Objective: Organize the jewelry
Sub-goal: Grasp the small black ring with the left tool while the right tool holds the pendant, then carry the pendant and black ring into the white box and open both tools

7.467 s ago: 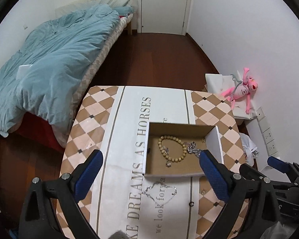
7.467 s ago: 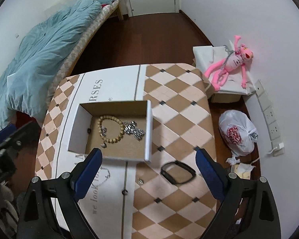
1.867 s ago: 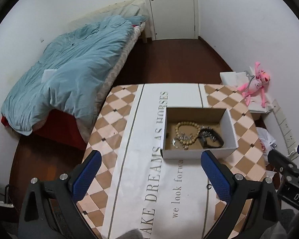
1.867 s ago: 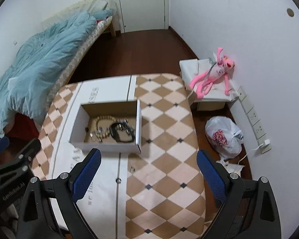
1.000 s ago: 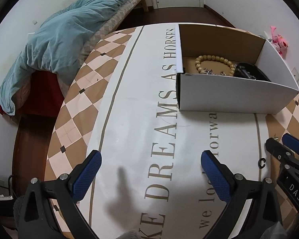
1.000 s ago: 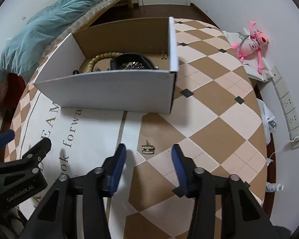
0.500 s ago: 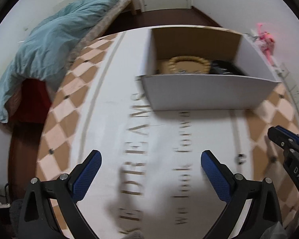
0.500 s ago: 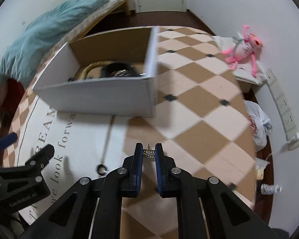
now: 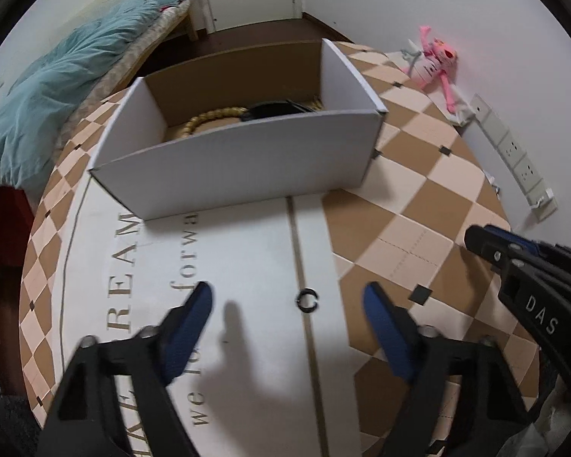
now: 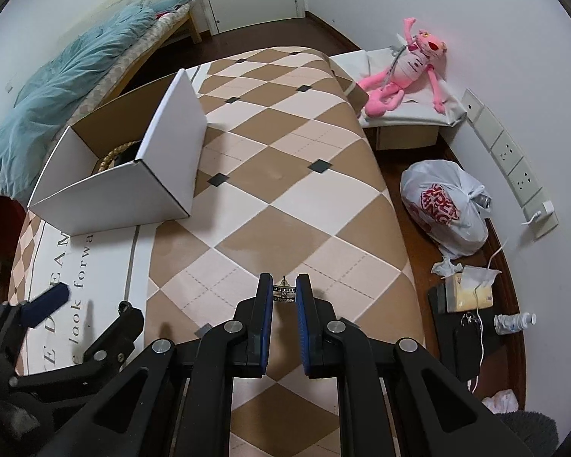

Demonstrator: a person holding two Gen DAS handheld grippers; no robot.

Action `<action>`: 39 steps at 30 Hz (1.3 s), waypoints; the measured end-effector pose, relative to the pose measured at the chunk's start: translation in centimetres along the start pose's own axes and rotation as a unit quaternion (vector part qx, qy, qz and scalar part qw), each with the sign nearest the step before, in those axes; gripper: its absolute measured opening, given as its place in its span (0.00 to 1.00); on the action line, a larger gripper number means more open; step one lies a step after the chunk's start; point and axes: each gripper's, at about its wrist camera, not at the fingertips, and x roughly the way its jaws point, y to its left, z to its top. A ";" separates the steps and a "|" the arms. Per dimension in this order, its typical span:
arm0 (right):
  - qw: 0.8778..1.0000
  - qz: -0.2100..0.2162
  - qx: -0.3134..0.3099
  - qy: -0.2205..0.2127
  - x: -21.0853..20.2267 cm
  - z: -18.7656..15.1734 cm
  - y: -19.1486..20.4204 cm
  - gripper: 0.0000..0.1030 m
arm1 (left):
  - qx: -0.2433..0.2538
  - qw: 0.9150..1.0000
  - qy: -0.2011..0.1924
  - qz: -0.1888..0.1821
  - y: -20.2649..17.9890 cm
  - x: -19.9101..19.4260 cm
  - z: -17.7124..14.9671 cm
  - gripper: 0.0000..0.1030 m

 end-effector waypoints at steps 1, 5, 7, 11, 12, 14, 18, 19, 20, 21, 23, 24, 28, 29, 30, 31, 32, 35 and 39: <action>1.000 0.000 0.001 0.000 0.0 0.0 0.0 0.12 | 0.002 1.000 0.002 -0.001 -0.2 0.1 0.0 0.59; 1.000 -0.002 0.008 -0.002 -0.1 0.1 -0.5 0.12 | 0.007 1.000 0.011 -0.010 -0.5 0.5 -0.3 0.29; 1.000 -0.003 0.010 -0.003 -0.1 0.1 -0.5 0.12 | 0.010 1.000 0.006 -0.014 -0.8 0.3 -0.4 0.21; 1.000 -0.003 0.012 -0.006 -0.3 0.1 -0.5 0.12 | 0.010 1.000 0.004 -0.021 -1.0 0.3 -0.4 0.10; 1.000 -0.002 0.012 -0.007 -0.4 0.1 -0.4 0.12 | 0.009 1.000 0.003 -0.022 -1.0 0.3 -0.5 0.10; 1.000 0.000 0.012 -0.010 -0.7 0.3 -0.2 0.12 | 0.007 1.000 0.004 -0.025 -0.9 0.3 -0.5 0.10; 1.000 0.006 0.008 -0.020 -1.6 0.7 0.2 0.12 | 0.004 1.000 -0.002 -0.028 -0.6 -0.1 -0.4 0.10; 1.000 0.009 0.007 -0.024 -2.0 0.8 0.4 0.12 | 0.003 1.000 -0.005 -0.028 -0.4 -0.4 -0.2 0.10; 1.000 0.012 0.006 -0.028 -2.4 1.0 0.5 0.12 | 0.001 1.000 -0.008 -0.029 -0.3 -0.7 -0.1 0.10; 0.999 0.015 0.005 -0.031 -2.7 1.2 0.7 0.12 | -0.001 0.999 -0.015 -0.029 -0.1 -1.2 0.2 0.10; 0.999 0.023 0.002 -0.040 -3.6 1.8 1.2 0.12 | -0.003 0.999 -0.031 -0.027 0.3 -2.5 0.8 0.10; 0.999 0.027 0.000 -0.045 -4.0 2.2 1.5 0.12 | -0.004 0.999 -0.041 -0.025 0.6 -3.2 1.2 0.10; 0.997 0.043 -0.011 -0.066 -5.6 4.2 2.9 0.12 | -0.010 0.997 -0.075 -0.022 2.0 -5.6 3.3 0.10; 0.996 0.047 -0.014 -0.072 -5.9 4.8 3.3 0.12 | -0.011 0.996 -0.086 -0.019 2.4 -6.2 4.1 0.10; 0.996 0.051 -0.017 -0.075 -6.1 5.3 3.7 0.12 | -0.013 0.995 -0.094 -0.016 2.9 -6.7 4.8 0.10; 0.995 0.055 -0.020 -0.079 -6.3 5.9 4.1 0.12 | -0.014 0.995 -0.101 -0.014 3.3 -7.1 5.5 0.10; 0.995 0.061 -0.023 -0.081 -6.4 6.6 4.6 0.12 | -0.015 0.994 -0.106 -0.013 3.7 -7.4 6.1 0.10; 0.993 0.078 -0.032 -0.083 -6.3 8.4 5.8 0.12 | -0.022 0.994 -0.104 -0.025 5.3 -7.5 8.3 0.10; 0.991 0.115 -0.040 -0.057 -4.9 11.2 7.3 0.12 | -0.053 0.994 -0.062 -0.068 8.2 -5.7 11.5 0.10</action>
